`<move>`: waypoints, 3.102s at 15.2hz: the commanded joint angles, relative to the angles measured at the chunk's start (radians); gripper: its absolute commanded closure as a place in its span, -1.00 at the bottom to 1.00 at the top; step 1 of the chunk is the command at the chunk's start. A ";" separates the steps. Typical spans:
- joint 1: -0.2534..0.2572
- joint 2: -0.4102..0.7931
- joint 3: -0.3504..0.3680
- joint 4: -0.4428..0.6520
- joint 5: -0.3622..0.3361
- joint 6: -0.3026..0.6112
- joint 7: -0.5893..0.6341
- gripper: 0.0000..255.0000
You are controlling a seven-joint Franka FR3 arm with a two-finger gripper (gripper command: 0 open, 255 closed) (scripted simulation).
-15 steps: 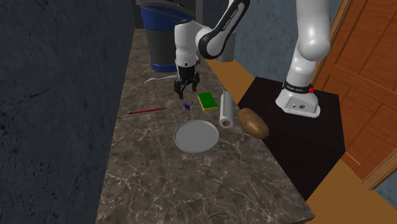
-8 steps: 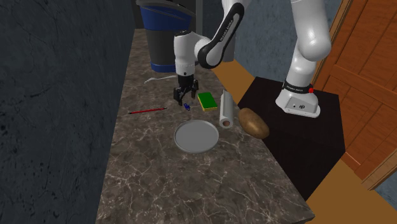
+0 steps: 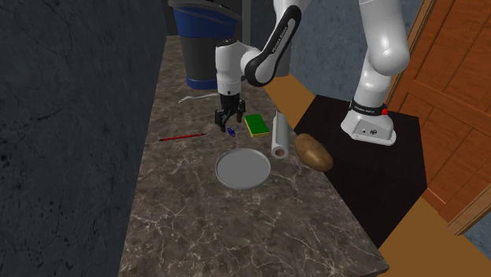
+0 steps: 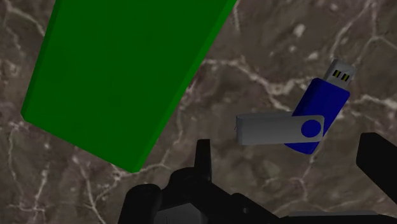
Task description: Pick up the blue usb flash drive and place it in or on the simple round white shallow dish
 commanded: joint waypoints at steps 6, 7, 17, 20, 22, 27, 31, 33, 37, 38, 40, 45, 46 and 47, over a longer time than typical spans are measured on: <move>0.000 0.000 0.000 0.000 0.000 0.000 0.000 1.00; 0.000 0.000 0.000 0.000 0.000 0.000 0.000 1.00; -0.027 -0.078 0.036 -0.005 0.051 -0.069 -0.034 1.00; -0.037 -0.111 0.049 -0.003 0.073 -0.100 -0.049 1.00; -0.043 -0.132 0.057 -0.001 0.088 -0.121 -0.059 1.00; -0.056 -0.182 0.075 0.009 0.123 -0.176 -0.082 1.00; -0.030 -0.206 0.096 0.007 0.134 -0.197 -0.044 1.00; 0.001 -0.208 0.111 0.005 0.131 -0.199 0.005 1.00; 0.067 -0.201 0.140 0.015 0.118 -0.207 0.106 1.00; 0.084 -0.197 0.146 0.021 0.114 -0.210 0.131 1.00; 0.119 -0.186 0.158 0.035 0.104 -0.217 0.183 1.00; 0.213 -0.144 0.183 0.091 0.072 -0.244 0.314 1.00; 0.220 -0.140 0.184 0.097 0.069 -0.246 0.323 1.00; 0.223 -0.131 0.181 0.094 0.062 -0.235 0.328 1.00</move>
